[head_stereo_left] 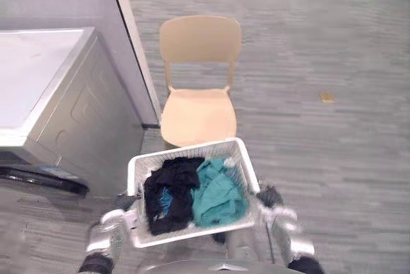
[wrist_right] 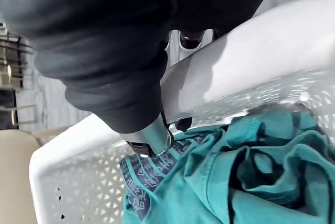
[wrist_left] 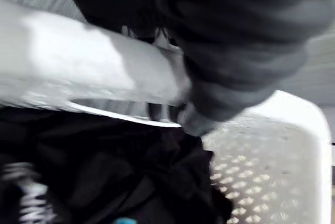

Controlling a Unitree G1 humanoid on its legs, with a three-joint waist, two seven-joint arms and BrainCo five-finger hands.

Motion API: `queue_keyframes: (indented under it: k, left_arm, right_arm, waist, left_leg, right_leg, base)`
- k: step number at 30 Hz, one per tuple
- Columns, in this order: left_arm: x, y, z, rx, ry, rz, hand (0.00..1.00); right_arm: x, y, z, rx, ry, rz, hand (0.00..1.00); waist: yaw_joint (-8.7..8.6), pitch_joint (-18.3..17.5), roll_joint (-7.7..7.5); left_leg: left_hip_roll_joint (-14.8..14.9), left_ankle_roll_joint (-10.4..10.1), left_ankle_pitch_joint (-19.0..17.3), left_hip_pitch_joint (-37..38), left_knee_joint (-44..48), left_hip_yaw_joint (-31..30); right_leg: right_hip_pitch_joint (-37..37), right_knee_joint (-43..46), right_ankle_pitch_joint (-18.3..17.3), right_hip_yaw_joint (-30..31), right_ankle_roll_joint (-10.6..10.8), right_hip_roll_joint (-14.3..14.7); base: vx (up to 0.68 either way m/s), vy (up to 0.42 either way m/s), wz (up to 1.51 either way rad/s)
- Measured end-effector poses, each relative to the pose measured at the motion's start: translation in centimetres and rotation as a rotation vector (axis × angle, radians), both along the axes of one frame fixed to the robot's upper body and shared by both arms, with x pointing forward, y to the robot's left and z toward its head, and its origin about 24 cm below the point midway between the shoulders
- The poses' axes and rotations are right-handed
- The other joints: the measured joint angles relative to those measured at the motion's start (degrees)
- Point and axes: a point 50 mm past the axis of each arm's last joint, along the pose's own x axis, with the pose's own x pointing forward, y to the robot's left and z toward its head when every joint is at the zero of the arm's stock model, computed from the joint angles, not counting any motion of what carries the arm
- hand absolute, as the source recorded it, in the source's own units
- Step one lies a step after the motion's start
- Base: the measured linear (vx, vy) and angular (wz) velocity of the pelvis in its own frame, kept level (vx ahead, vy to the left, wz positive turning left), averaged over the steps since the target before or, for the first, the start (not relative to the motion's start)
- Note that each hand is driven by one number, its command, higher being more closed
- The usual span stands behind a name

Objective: Pick up the laundry basket with both hands and put the clothes into the washing machine.

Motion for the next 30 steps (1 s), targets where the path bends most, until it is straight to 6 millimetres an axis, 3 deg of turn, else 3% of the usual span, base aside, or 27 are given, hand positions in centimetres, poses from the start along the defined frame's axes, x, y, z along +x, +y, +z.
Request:
queue_keyframes:
  k: [3,4,5,7,8,9,11,12,13,14,16,17,19,20,22,23,24,25,27,30]
  left_arm:
    - [0.0,-0.7,-0.1,-0.014,0.001,-0.005,1.00]
    - [-0.3,-1.0,-0.3,-0.023,0.009,-0.006,1.00]
    - [-0.8,-1.1,-0.6,-0.029,0.023,-0.002,1.00]
    - [-0.7,-1.2,-0.4,-0.031,0.008,-0.003,1.00]
    - [-0.1,-1.3,0.1,-0.032,-0.025,-0.010,1.00]
    - [0.0,-1.4,0.3,-0.032,-0.035,-0.013,1.00]
    - [0.3,-1.6,0.6,-0.032,-0.053,-0.024,1.00]
    - [0.4,-1.6,0.7,-0.033,-0.059,-0.025,1.00]
    - [0.5,-1.7,0.7,-0.034,-0.060,-0.025,1.00]
    - [0.5,-1.7,0.8,-0.036,-0.062,-0.027,1.00]
    - [1.0,-2.2,0.9,-0.040,-0.068,-0.043,1.00]
    - [1.3,-2.3,1.1,-0.038,-0.072,-0.054,1.00]
    - [3.6,-1.9,2.6,0.006,-0.134,-0.106,1.00]
    - [4.3,-1.9,3.0,0.016,-0.152,-0.119,1.00]
    - [7.4,-0.9,5.6,0.092,-0.238,-0.146,1.00]
    - [8.5,-0.7,6.5,0.111,-0.268,-0.148,1.00]
    - [10.8,-0.5,8.5,0.149,-0.330,-0.151,1.00]
    - [11.9,-0.5,9.5,0.165,-0.356,-0.155,1.00]
    - [15.6,-0.3,13.4,0.229,-0.452,-0.160,1.00]
    - [18.7,-0.2,17.4,0.281,-0.524,-0.158,1.00]
  right_arm:
    - [0.7,-0.5,0.6,-0.005,-0.031,-0.013,1.00]
    - [0.2,-0.6,0.3,-0.008,-0.014,-0.014,1.00]
    - [-0.1,-0.6,0.1,-0.010,-0.004,-0.011,1.00]
    - [0.0,-1.0,0.3,-0.029,-0.007,0.000,1.00]
    - [0.3,-1.2,0.6,-0.036,-0.019,0.003,1.00]
    - [0.4,-1.2,0.7,-0.037,-0.024,0.003,1.00]
    - [0.7,-1.2,1.3,-0.045,-0.047,0.007,1.00]
    - [1.2,-1.5,1.7,-0.055,-0.062,0.010,1.00]
    - [1.8,-1.5,2.1,-0.063,-0.077,0.018,1.00]
    - [2.1,-1.6,2.3,-0.069,-0.086,0.021,1.00]
    - [3.0,-2.0,2.8,-0.088,-0.094,0.027,1.00]
    - [3.1,-2.1,2.9,-0.093,-0.095,0.027,1.00]
    - [4.2,-1.6,3.5,-0.095,-0.120,0.033,1.00]
    - [5.0,-1.4,3.9,-0.097,-0.135,0.044,1.00]
    - [8.7,-0.4,6.2,-0.128,-0.186,0.084,1.00]
    - [9.7,-0.2,7.1,-0.147,-0.202,0.100,1.00]
    - [11.7,-0.1,9.1,-0.187,-0.242,0.124,1.00]
    - [12.6,-0.2,10.1,-0.208,-0.259,0.132,1.00]
    - [15.3,-0.1,13.9,-0.253,-0.345,0.120,1.00]
    - [17.9,0.4,18.9,-0.303,-0.447,0.106,1.00]
  waist:
    - [0.13,0.1,0.86]
    - [0.41,0.7,0.91]
    - [1.07,1.0,0.76]
    - [1.35,1.1,0.70]
    - [1.56,1.1,0.66]
    - [1.72,1.2,0.44]
    - [1.79,1.0,0.72]
    - [1.72,0.7,1.27]
    - [1.68,0.0,2.33]
    - [1.67,0.0,2.49]
    - [1.20,-0.6,4.45]
    - [0.95,-0.7,4.81]
    - [1.13,-0.8,2.05]
    - [1.11,-0.5,1.56]
    - [1.06,0.9,0.85]
    - [1.07,1.8,0.93]
    - [1.25,3.6,1.11]
    - [1.28,4.1,1.27]
    - [1.41,7.9,1.18]
    - [0.98,11.8,0.89]
  left_leg:
    - [3.2,0.3,0.6,-4.7,14.2,-2.2]
    - [5.0,0.0,3.6,-7.4,24.7,-3.0]
    - [6.7,-0.4,9.0,-10.6,34.9,-3.0]
    - [8.3,0.7,8.4,-15.5,44.3,-2.7]
    - [8.8,2.0,5.7,-18.5,44.5,-1.0]
    - [9.0,2.4,4.9,-19.0,42.2,0.0]
    - [9.2,2.8,3.6,-19.3,29.0,0.6]
    - [9.1,2.1,4.0,-18.6,17.9,-1.1]
    - [8.8,1.3,5.9,-18.1,8.8,-2.9]
    - [8.9,1.1,7.4,-18.1,6.2,-3.1]
    - [8.9,-0.2,17.9,-16.4,-1.0,-1.3]
    - [8.8,-1.6,17.6,-16.1,-2.1,-0.3]
    - [4.8,-1.3,18.0,-15.7,-6.9,2.7]
    - [3.8,-1.1,18.1,-16.0,-7.7,3.7]
    - [0.5,0.3,18.8,-18.7,-8.7,7.0]
    - [0.1,0.7,18.8,-19.6,-8.6,7.5]
    - [-0.5,1.4,19.1,-21.8,-8.3,8.1]
    - [-0.7,1.7,19.3,-23.3,-8.2,8.1]
    - [-0.5,2.2,19.6,-26.8,-6.8,8.1]
    - [0.1,2.8,20.1,-31.4,-5.5,8.5]
  right_leg:
    - [3.7,-0.3,-4.6,-1.8,1.0,1.4]
    - [7.5,-0.8,-6.2,-2.3,1.0,2.0]
    - [11.1,-1.4,-7.8,-2.2,0.9,2.2]
    - [14.3,-3.5,-8.9,-2.1,0.4,2.5]
    - [16.8,-6.3,-8.5,-1.9,0.7,2.5]
    - [17.6,-7.5,-8.3,-1.7,0.9,2.5]
    - [19.6,-10.0,-7.6,-1.2,2.1,2.5]
    - [19.5,-10.1,-6.9,-0.6,2.8,2.5]
    - [19.0,-9.9,-6.9,0.3,3.5,2.6]
    - [18.6,-9.8,-6.9,1.0,4.0,2.5]
    - [18.4,-10.1,-6.7,3.3,6.5,2.7]
    - [18.3,-10.1,-6.8,3.8,7.2,2.7]
    - [14.9,-11.0,-5.3,6.3,10.2,-1.0]
    - [13.9,-11.5,-4.7,7.1,10.7,-1.8]
    - [9.8,-13.8,-1.2,9.9,12.1,-4.4]
    - [8.9,-14.4,-0.2,10.5,12.2,-4.8]
    - [6.8,-15.2,1.4,10.8,12.2,-5.3]
    - [5.6,-15.6,2.1,10.8,12.2,-5.5]
    - [3.1,-16.5,4.0,10.8,12.1,-5.5]
    - [-1.3,-16.5,5.6,11.6,11.8,-5.1]
  base:
    - [0.36,-0.168,0.27]
    - [0.33,-0.151,0.14]
    - [0.37,-0.138,0.00]
    - [0.28,-0.067,-0.12]
    - [0.21,-0.028,-0.13]
    - [0.25,-0.020,-0.17]
    - [0.26,0.021,-0.17]
    - [0.29,0.100,-0.33]
    - [0.24,0.128,-0.40]
    - [0.24,0.194,-0.49]
    - [0.23,0.283,-0.48]
    - [0.21,0.347,-0.24]
    - [0.14,0.324,-0.29]
    - [0.05,0.276,-0.55]
    - [-0.04,0.283,-0.49]
    - [-0.11,0.221,-0.32]
    - [-0.11,0.109,-0.11]
    - [-0.15,0.099,0.02]
    - [-0.15,0.042,0.05]
    - [-0.14,-0.009,-0.11]
